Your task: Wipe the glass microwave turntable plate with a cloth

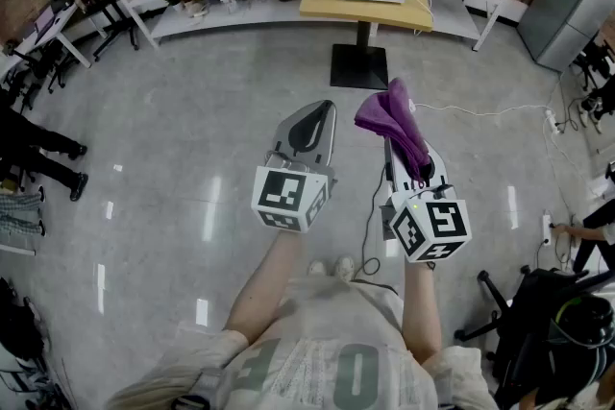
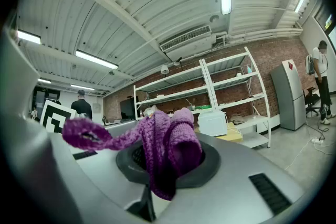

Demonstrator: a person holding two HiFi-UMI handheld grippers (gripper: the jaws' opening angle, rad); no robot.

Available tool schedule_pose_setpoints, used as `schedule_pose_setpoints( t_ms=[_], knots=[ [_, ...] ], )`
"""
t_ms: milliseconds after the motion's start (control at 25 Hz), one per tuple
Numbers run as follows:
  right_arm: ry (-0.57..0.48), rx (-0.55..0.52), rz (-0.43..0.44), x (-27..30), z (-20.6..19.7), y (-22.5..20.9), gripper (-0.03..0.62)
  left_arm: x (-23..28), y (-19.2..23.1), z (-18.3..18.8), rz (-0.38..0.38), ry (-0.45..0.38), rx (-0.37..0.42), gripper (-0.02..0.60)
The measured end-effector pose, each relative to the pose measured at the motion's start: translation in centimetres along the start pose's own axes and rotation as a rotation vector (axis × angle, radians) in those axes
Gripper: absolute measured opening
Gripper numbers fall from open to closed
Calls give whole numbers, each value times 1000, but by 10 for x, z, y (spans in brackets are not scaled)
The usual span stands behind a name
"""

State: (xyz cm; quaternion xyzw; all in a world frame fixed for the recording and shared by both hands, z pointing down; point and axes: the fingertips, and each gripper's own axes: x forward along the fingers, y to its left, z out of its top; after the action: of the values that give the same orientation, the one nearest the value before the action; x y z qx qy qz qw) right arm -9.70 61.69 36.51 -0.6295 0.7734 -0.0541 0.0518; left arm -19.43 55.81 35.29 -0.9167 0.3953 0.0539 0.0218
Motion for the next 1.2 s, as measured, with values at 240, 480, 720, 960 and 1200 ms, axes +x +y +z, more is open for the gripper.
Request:
schedule_pose_setpoints(
  t_ms=[240, 480, 720, 960, 1200],
  knots=[
    [23, 7, -8, -7, -8, -11, 51, 0, -1, -11, 18, 11, 20, -3],
    [34, 68, -6, -13, -16, -20, 51, -6, 2, -22, 34, 27, 0, -3],
    [46, 53, -29, -17, -23, -35, 51, -8, 0, -38, 30, 72, 92, -3],
    [90, 36, -48, -27, -37, -61, 51, -4, 3, -60, 77, 101, 37, -3],
    [97, 14, -44, 4, -23, -85, 51, 38, 17, -41, 88, 67, 47, -3]
  ],
)
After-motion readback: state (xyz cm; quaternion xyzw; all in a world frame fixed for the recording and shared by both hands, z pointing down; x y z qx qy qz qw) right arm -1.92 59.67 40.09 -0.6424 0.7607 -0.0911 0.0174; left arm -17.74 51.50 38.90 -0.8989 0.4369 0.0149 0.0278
